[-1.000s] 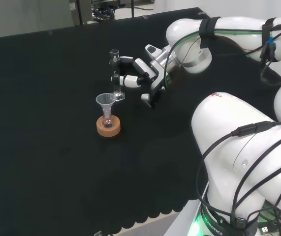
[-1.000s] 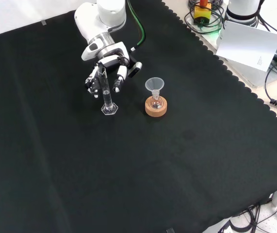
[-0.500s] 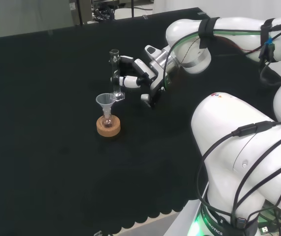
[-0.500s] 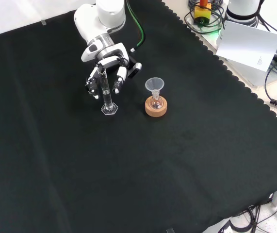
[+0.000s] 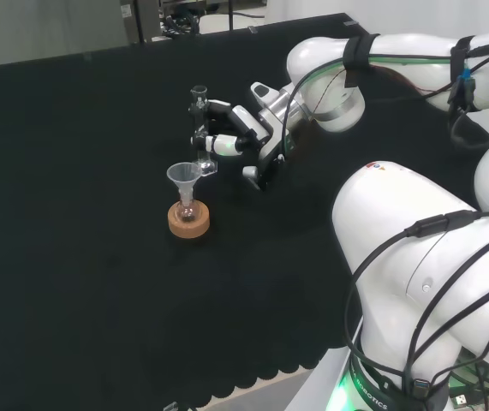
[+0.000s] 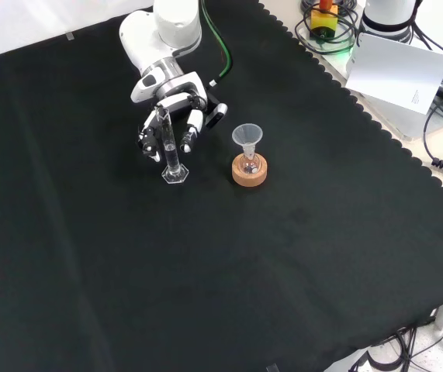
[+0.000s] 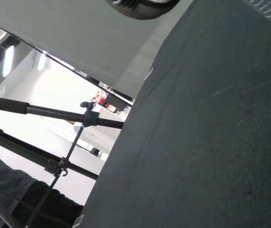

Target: Pick up the graduated cylinder.

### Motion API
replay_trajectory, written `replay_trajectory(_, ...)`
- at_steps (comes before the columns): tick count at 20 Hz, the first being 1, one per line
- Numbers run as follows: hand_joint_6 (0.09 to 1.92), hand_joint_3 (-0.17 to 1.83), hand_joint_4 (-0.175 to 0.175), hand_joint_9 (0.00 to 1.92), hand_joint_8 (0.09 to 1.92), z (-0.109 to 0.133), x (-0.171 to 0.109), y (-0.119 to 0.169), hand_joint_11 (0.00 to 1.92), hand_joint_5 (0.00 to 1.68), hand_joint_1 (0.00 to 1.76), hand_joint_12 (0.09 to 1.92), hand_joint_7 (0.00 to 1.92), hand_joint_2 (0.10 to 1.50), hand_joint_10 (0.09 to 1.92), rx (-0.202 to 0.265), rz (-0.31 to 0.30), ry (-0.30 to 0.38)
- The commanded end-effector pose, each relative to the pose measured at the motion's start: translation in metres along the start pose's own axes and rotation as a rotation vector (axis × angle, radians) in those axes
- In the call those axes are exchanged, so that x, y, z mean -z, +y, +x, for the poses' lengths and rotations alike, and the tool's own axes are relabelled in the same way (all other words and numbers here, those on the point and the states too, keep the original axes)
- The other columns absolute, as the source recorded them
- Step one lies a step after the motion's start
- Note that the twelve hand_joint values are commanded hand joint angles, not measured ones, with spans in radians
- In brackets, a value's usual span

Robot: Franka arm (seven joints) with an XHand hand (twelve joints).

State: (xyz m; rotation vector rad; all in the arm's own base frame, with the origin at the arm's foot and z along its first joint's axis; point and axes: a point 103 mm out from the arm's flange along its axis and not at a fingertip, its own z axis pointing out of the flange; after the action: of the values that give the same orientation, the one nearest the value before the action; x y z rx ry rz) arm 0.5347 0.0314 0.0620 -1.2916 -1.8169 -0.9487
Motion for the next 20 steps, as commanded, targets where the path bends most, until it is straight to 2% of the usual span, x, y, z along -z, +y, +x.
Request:
replay_trajectory(1, 0.58, -0.17, -0.002, 0.92, 0.59, -0.0031, -0.0026, 0.0009, 0.56, 0.53, 1.08, 1.21, 0.63, 1.0, 0.43, -0.004, -0.01, 0.01)
replay_trajectory(13, 0.61, -0.17, 0.022, 1.01, 0.59, -0.0046, -0.0076, 0.0016, 0.65, 0.69, 1.04, 1.15, 0.71, 1.09, 0.38, -0.015, -0.039, 0.007)
replay_trajectory(20, 0.71, -0.17, 0.014, 1.1, 0.61, -0.0011, -0.0016, 0.0042, 0.74, 0.69, 1.08, 1.11, 0.83, 1.25, 0.31, -0.017, -0.05, 0.0)
